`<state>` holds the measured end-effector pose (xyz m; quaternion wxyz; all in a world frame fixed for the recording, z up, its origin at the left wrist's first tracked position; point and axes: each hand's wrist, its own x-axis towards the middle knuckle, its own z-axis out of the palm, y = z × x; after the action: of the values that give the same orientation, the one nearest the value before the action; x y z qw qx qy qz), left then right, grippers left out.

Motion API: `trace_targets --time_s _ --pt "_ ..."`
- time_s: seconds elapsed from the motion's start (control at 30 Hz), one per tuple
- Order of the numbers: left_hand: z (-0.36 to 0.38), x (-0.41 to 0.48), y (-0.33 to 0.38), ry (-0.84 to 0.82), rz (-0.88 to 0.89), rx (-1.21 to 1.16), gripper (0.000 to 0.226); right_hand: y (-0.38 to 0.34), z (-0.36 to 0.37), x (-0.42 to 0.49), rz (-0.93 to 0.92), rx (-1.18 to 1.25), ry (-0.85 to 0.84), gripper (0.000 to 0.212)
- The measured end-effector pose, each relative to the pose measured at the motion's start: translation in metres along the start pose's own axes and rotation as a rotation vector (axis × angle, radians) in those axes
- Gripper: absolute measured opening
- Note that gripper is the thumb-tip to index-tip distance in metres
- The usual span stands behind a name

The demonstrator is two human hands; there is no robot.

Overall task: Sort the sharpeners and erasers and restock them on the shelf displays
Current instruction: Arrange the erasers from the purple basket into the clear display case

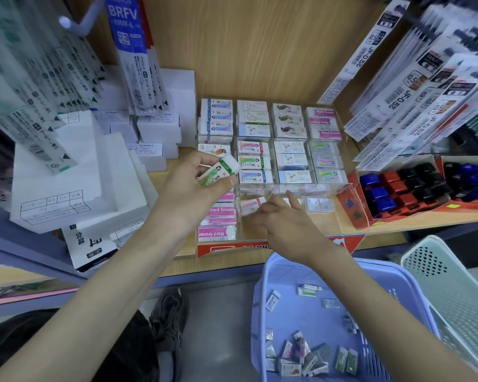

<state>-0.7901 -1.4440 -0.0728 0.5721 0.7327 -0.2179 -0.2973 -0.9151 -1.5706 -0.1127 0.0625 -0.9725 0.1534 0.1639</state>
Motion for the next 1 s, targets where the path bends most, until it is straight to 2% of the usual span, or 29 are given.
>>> trace_targets --time_s 0.13,0.23,0.3,0.37,0.4,0.47,0.63,0.8,0.9,1.0 --pt "0.001 -0.004 0.002 -0.032 0.026 0.036 0.026 -0.008 0.003 0.011 0.097 0.086 0.054 0.058" --pt "0.002 -0.006 0.002 -0.054 0.056 0.071 0.030 -0.010 0.004 0.010 0.099 0.128 0.093 0.061" --pt "0.002 -0.005 -0.001 -0.066 0.058 0.095 0.032 -0.009 0.006 0.000 0.077 0.239 0.239 0.058" --pt "0.003 -0.004 -0.005 -0.091 0.059 0.142 0.033 -0.009 0.004 -0.016 0.094 0.517 0.447 0.049" --pt "0.003 -0.004 -0.006 -0.111 0.066 0.177 0.033 -0.009 0.004 -0.023 0.100 0.651 0.515 0.045" --pt "0.006 -0.006 -0.009 -0.172 0.076 0.226 0.035 -0.011 0.003 -0.032 0.065 0.760 0.575 0.048" --pt "0.015 -0.013 -0.020 -0.288 0.060 0.349 0.034 -0.009 0.015 -0.032 0.013 0.564 0.663 0.035" --pt "0.012 -0.013 -0.019 -0.232 0.103 0.466 0.049 0.011 0.024 -0.033 0.155 0.332 0.736 0.031" --pt "0.003 -0.010 -0.018 -0.125 0.141 0.546 0.042 0.021 0.027 -0.029 0.225 0.239 0.694 0.032" --pt "-0.001 -0.011 -0.019 -0.120 0.134 0.560 0.033 0.015 0.016 -0.018 0.236 0.077 0.551 0.033"
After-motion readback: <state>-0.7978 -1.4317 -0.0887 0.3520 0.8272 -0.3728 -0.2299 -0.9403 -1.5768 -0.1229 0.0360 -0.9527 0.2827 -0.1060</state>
